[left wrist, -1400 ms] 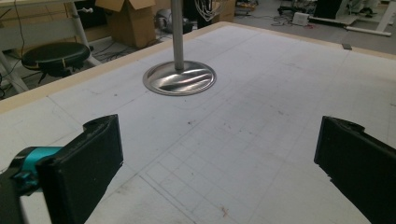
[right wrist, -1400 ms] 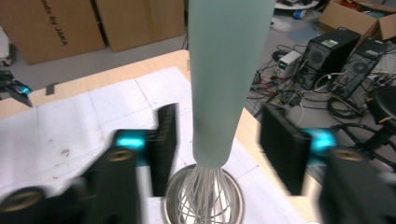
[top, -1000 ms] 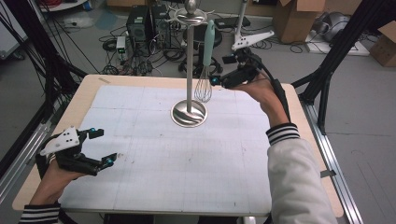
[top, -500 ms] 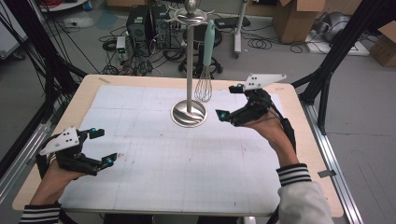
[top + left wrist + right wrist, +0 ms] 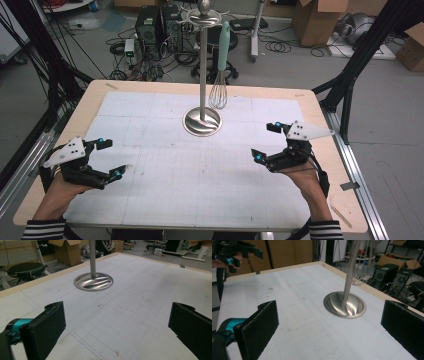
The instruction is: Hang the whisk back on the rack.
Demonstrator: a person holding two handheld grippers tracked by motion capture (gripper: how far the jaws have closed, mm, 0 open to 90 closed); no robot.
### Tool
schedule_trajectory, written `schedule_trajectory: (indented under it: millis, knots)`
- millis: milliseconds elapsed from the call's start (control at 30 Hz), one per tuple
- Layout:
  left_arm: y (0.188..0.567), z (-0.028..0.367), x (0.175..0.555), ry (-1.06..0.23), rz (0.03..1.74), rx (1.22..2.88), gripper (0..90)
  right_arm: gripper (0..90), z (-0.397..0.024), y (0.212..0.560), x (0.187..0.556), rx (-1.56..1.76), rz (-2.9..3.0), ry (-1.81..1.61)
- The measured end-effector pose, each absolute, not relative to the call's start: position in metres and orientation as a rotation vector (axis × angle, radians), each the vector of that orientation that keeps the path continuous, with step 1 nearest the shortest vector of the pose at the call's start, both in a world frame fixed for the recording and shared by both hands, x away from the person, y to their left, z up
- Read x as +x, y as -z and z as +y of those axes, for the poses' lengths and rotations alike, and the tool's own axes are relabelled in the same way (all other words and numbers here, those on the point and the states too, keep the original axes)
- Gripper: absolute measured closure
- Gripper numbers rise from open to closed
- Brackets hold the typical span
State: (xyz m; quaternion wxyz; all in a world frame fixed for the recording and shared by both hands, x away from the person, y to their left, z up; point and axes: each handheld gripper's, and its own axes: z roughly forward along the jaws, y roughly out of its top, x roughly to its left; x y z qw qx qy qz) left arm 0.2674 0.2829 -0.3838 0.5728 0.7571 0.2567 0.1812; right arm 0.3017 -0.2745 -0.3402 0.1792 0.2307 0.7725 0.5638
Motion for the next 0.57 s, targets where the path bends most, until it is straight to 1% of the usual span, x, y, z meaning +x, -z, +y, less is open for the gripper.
schedule_trajectory:
  millis: [167, 300, 567]
  knots:
    - [0.385, 0.282, 0.267, -0.425, 0.602, 1.777, 1.7, 0.1, -0.29, 0.365, 0.287, 0.701, 2.143, -1.583]
    - [0.386, 0.282, 0.267, -0.424, 0.602, 1.776, 1.7, 0.1, -0.295, 0.379, 0.282, 0.738, 2.115, -1.609]
    - [0.386, 0.282, 0.268, -0.42, 0.599, 1.776, 1.7, 0.1, -0.294, 0.383, 0.281, 0.76, 2.125, -1.571]
